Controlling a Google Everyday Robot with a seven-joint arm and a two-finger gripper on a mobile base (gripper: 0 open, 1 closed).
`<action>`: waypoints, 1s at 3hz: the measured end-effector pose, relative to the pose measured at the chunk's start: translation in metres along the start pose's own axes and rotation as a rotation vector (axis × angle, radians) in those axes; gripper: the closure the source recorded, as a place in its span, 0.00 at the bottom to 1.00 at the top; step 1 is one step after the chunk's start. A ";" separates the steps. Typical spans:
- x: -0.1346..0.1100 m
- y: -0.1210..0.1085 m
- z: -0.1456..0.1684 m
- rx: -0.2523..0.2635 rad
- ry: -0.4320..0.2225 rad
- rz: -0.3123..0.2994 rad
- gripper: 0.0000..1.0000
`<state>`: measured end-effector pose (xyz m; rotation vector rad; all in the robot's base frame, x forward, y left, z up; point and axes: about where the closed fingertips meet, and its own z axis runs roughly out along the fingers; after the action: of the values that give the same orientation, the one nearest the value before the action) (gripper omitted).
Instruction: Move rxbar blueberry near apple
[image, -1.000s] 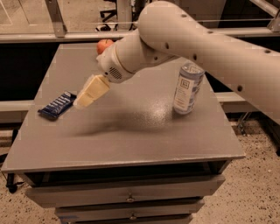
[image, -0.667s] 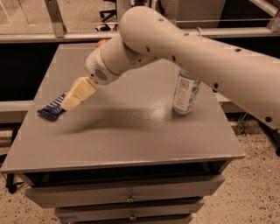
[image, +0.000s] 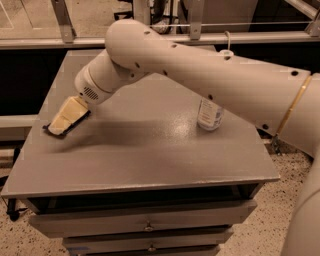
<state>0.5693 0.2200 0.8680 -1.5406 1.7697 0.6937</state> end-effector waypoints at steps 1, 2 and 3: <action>0.009 0.001 0.016 -0.004 0.028 0.019 0.00; 0.022 0.001 0.021 0.005 0.049 0.045 0.00; 0.026 0.001 0.025 0.008 0.051 0.058 0.05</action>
Offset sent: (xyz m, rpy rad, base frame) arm 0.0039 -0.0076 -0.0448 -0.0628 0.0599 -0.0717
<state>0.5703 0.2229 0.8322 -1.5187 1.8592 0.6800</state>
